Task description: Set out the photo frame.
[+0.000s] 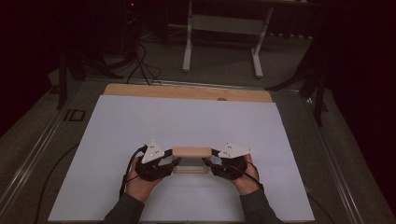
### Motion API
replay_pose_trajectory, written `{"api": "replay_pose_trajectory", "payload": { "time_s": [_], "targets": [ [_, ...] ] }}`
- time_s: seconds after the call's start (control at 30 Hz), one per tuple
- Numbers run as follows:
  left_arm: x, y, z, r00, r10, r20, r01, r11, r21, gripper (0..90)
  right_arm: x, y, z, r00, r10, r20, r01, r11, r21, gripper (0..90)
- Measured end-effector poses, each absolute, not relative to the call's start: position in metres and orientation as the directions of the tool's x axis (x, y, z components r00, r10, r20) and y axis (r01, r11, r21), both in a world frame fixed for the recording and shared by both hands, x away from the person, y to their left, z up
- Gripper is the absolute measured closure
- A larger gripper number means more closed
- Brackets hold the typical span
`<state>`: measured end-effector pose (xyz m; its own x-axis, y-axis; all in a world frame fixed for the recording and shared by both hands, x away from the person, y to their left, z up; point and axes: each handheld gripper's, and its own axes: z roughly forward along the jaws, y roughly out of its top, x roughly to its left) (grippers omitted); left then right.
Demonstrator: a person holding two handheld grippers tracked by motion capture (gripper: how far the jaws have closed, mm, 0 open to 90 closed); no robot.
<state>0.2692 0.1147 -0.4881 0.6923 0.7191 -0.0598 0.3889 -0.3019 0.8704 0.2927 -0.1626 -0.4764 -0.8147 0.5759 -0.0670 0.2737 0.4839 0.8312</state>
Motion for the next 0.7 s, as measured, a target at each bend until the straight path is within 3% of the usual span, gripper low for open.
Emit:
{"api": "replay_pose_trajectory", "payload": {
  "time_s": [0.7],
  "targets": [
    [0.277, 0.127, -0.49, 0.691, 0.72, -0.059, 0.387, -0.301, 0.872, 56.4, 0.302, -0.15, -0.477, -0.822, 0.563, -0.085, 0.255, 0.499, 0.828, 55.8]
  ]
}}
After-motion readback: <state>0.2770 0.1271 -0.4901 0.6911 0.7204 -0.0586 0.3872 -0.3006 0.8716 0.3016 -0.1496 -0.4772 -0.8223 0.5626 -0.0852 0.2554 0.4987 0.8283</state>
